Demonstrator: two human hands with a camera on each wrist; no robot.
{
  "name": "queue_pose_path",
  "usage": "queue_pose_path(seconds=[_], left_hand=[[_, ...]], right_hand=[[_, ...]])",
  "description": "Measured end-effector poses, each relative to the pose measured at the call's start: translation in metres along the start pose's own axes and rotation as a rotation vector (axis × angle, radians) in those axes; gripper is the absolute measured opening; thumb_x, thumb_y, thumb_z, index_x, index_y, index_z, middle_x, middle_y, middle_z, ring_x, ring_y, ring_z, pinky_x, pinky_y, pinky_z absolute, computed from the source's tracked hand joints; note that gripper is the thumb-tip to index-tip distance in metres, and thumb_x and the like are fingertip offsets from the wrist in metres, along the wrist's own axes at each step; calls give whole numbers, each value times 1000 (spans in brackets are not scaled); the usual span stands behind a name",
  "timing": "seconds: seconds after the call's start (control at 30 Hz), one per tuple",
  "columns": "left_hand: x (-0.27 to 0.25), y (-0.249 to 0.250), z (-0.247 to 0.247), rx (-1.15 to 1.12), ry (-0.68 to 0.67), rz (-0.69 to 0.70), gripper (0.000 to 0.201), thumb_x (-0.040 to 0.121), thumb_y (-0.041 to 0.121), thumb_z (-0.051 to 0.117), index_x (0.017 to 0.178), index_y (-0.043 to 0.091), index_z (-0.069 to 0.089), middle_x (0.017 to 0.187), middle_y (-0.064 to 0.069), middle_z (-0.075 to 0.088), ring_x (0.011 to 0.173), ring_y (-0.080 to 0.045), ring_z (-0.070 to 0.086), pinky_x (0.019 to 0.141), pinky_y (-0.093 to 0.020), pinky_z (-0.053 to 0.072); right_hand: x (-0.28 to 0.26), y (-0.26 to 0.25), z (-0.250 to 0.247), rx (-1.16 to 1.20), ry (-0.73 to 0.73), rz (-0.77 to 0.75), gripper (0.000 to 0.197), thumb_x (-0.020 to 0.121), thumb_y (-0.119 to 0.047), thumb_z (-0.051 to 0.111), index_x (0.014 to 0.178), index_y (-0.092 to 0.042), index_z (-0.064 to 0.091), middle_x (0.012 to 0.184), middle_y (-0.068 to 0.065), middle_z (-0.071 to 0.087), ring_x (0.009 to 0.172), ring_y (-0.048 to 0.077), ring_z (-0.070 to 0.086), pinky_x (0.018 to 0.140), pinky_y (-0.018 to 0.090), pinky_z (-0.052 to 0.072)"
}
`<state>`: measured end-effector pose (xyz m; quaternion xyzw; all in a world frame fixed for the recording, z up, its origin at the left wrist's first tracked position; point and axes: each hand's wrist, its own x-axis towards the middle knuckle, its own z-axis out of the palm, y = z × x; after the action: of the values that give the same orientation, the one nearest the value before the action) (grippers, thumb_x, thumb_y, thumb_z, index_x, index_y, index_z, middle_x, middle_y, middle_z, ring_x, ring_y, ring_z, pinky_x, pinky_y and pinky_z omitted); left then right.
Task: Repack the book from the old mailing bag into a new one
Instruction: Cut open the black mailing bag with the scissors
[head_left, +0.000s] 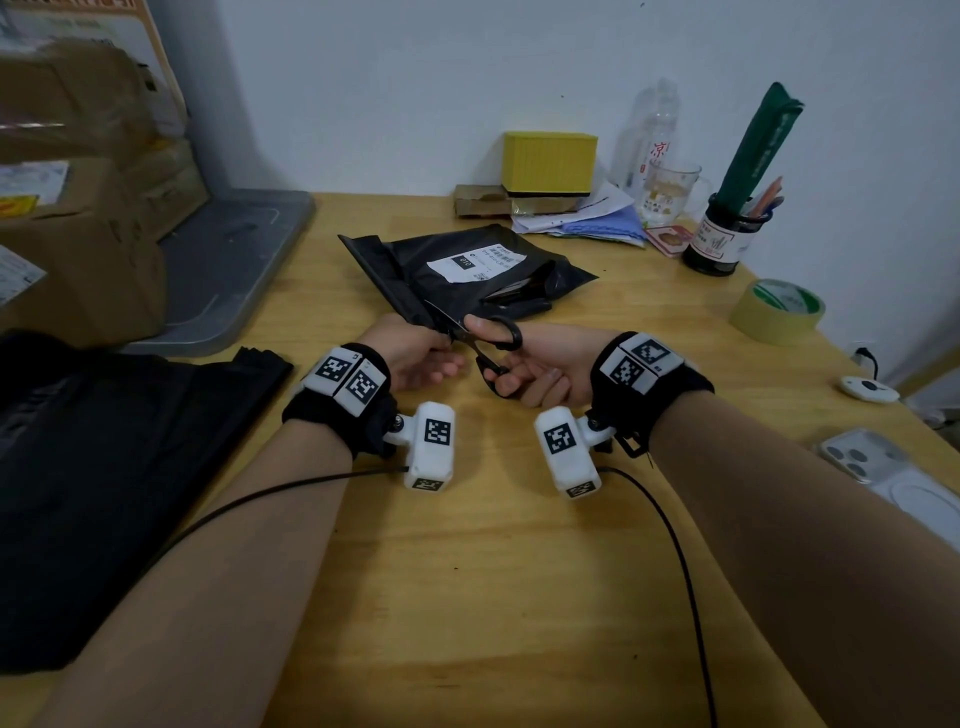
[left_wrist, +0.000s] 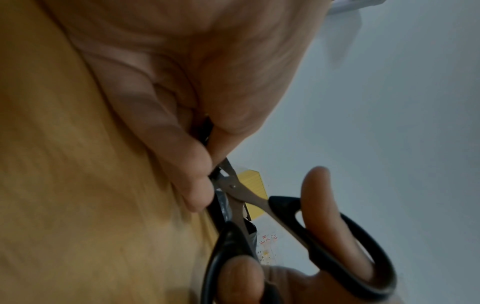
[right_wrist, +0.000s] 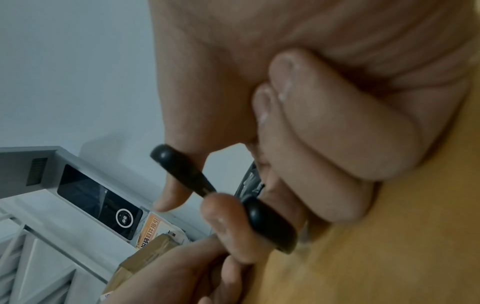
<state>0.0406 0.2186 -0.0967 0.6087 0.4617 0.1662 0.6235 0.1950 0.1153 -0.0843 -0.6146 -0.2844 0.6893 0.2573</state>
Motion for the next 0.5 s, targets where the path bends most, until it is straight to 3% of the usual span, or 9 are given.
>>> queue_pose_path(seconds=[0.23,0.5], left_hand=[[4,-1,-1,-10,-6,0,9,100,7,52,93,8,59,59,-3,72,42,-7,63,38,-15,47],[5,0,-3,12,-40,-55,8,100,9,54,102,3,60,63,-6,73,45,-8,66,38,-15,48]], right_hand=[[5,-6,0,10,-30,21,59,77,-74,64,79,-16,52,60,-6,47,30,3,23,31,14,17],[8,-8,-3,-3,-28,32,60,78,-75,59,79,-16,51,56,-6,45,28,3,24,28,14,19]])
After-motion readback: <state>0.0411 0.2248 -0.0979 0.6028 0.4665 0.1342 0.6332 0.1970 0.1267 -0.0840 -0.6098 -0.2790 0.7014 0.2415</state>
